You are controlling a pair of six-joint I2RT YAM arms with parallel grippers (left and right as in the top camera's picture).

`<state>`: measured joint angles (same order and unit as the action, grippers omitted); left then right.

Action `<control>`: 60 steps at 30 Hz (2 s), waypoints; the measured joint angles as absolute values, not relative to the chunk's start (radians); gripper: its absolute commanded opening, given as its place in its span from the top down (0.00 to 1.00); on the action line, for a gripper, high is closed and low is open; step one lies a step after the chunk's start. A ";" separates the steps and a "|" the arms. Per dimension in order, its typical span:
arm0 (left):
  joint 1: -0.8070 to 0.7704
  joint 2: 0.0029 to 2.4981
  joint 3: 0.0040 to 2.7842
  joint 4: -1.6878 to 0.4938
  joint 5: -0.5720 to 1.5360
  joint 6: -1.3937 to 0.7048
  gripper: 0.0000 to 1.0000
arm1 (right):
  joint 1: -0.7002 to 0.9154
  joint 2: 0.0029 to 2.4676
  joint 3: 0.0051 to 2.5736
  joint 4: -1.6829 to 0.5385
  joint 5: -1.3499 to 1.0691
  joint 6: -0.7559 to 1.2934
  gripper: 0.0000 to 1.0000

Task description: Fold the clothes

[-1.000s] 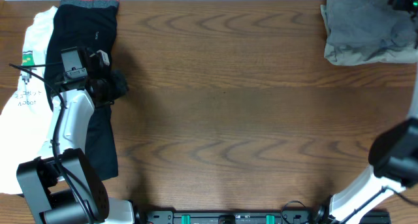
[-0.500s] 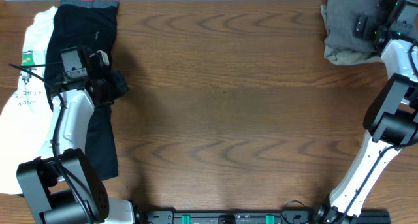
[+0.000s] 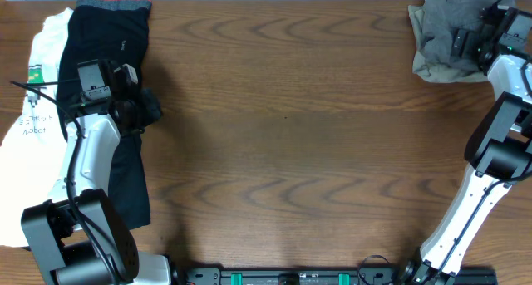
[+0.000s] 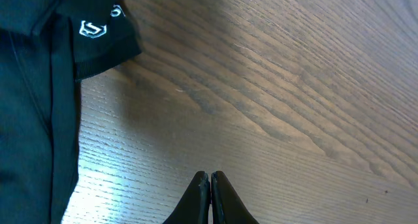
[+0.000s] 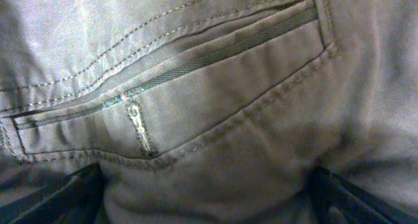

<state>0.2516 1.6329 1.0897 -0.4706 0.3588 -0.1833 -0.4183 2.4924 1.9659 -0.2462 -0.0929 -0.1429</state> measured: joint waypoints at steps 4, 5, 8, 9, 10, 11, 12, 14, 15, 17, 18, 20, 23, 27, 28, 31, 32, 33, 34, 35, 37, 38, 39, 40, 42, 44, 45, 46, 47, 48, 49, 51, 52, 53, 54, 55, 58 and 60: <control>0.252 1.633 1.090 -0.470 0.359 -0.183 0.94 | -0.426 2.457 1.945 -0.265 -0.110 -0.142 0.01; 0.252 1.633 1.090 -0.469 0.359 -0.183 0.94 | -0.429 2.448 1.940 -0.269 -0.115 -0.142 0.01; 0.252 1.633 1.090 -0.461 0.359 -0.183 0.94 | -0.438 2.399 1.923 -0.269 -0.132 -0.142 0.01; 0.252 1.633 1.090 -0.459 0.359 -0.183 0.94 | -0.440 2.384 1.921 -0.259 -0.135 -0.143 0.01; 0.252 1.633 1.090 -0.456 0.359 -0.183 0.94 | -0.442 2.367 1.920 -0.240 -0.137 -0.145 0.01; 0.252 1.633 1.090 -0.454 0.359 -0.183 0.94 | -0.442 2.354 1.920 -0.217 -0.138 -0.147 0.01; 0.252 1.633 1.090 -0.450 0.359 -0.183 0.94 | -0.442 2.338 1.920 -0.195 -0.139 -0.150 0.01; 0.252 1.633 1.090 -0.443 0.359 -0.183 0.94 | -0.442 2.320 1.921 -0.146 -0.139 -0.156 0.01; 0.252 1.633 1.090 -0.441 0.359 -0.183 0.94 | -0.442 2.318 1.921 -0.121 -0.140 -0.160 0.01; 0.252 1.633 1.090 -0.439 0.359 -0.183 0.94 | -0.442 2.321 1.921 -0.081 -0.140 -0.165 0.01; 0.252 1.633 1.090 -0.438 0.359 -0.183 0.94 | -0.442 2.328 1.921 -0.057 -0.140 -0.167 0.01; 0.252 1.633 1.090 -0.437 0.359 -0.183 0.94 | -0.442 2.352 1.921 -0.009 -0.138 -0.167 0.01; 0.252 1.633 1.090 -0.437 0.359 -0.183 0.94 | -0.443 2.415 1.922 0.054 -0.120 -0.167 0.01; 0.252 1.633 1.090 -0.437 0.359 -0.183 0.94 | -0.449 2.541 1.922 0.089 -0.084 -0.166 0.01; 0.252 1.633 1.090 -0.437 0.359 -0.183 0.94 | -0.452 2.563 1.923 0.098 -0.086 -0.163 0.01; 0.252 1.633 1.090 -0.436 0.359 -0.183 0.94 | -0.456 2.571 1.946 0.077 -0.096 -0.160 0.01; 0.252 1.633 1.090 -0.437 0.359 -0.183 0.94 | -0.456 2.571 1.948 0.073 -0.095 -0.160 0.01; 0.252 1.633 1.090 -0.437 0.359 -0.183 0.94 | -0.456 2.572 1.949 0.071 -0.095 -0.160 0.01; 0.252 1.633 1.090 -0.437 0.358 -0.183 0.94 | -0.456 2.572 1.949 0.069 -0.095 -0.160 0.01; 0.252 1.633 1.090 -0.436 0.357 -0.183 0.94 | -0.456 2.572 1.950 0.068 -0.095 -0.160 0.01; 0.252 1.633 1.090 -0.437 0.350 -0.183 0.94 | -0.456 2.568 1.950 0.066 -0.096 -0.160 0.01; 0.252 1.633 1.090 -0.437 0.346 -0.183 0.94 | -0.456 2.563 1.949 0.057 -0.098 -0.161 0.01; 0.252 1.633 1.090 -0.437 0.340 -0.183 0.94 | -0.456 2.555 1.948 0.044 -0.102 -0.162 0.01; 0.252 1.633 1.090 -0.436 0.337 -0.183 0.94 | -0.457 2.541 1.945 0.026 -0.116 -0.163 0.01; 0.252 1.633 1.090 -0.436 0.333 -0.183 0.94 | -0.459 2.511 1.934 0.001 -0.149 -0.161 0.01; 0.252 1.633 1.090 -0.435 0.331 -0.183 0.94 | -0.459 2.476 1.925 -0.019 -0.191 -0.152 0.01; 0.251 1.633 1.090 -0.433 0.326 -0.183 0.94 | -0.458 2.461 1.922 -0.025 -0.208 -0.147 0.01; 0.251 1.633 1.090 -0.432 0.317 -0.183 0.94 | -0.451 2.435 1.920 -0.041 -0.228 -0.142 0.01; 0.252 1.633 1.090 -0.430 0.310 -0.183 0.94 | -0.443 2.411 1.919 -0.056 -0.243 -0.139 0.01; 0.252 1.633 1.090 -0.429 0.306 -0.183 0.95 | -0.430 2.386 1.919 -0.067 -0.252 -0.139 0.01; 0.252 1.633 1.090 -0.429 0.300 -0.183 0.94 | -0.416 2.365 1.919 -0.079 -0.256 -0.139 0.01; 0.252 1.633 1.090 -0.429 0.292 -0.183 0.94 | -0.369 2.319 1.921 -0.125 -0.259 -0.138 0.01; 0.252 1.633 1.090 -0.429 0.288 -0.183 0.94 | -0.348 2.306 1.922 -0.149 -0.259 -0.139 0.01; 0.252 1.633 1.090 -0.429 0.285 -0.183 0.94 | -0.324 2.298 1.925 -0.176 -0.257 -0.138 0.01; 0.252 1.633 1.090 -0.429 0.284 -0.183 0.94 | -0.297 2.295 1.927 -0.219 -0.250 -0.138 0.01; 0.252 1.633 1.090 -0.429 0.283 -0.183 0.94 | -0.275 2.296 1.928 -0.255 -0.237 -0.137 0.01; 0.252 1.633 1.090 -0.429 0.281 -0.183 0.94 | -0.226 2.323 1.927 -0.325 -0.170 -0.126 0.01; 0.252 1.633 1.090 -0.428 0.281 -0.183 0.94 | -0.218 2.359 1.927 -0.345 -0.115 -0.104 0.01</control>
<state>0.2516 1.6329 1.0897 -0.4282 0.2806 -0.1833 -0.2184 2.3592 1.9270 -0.3450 -0.1146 -0.1043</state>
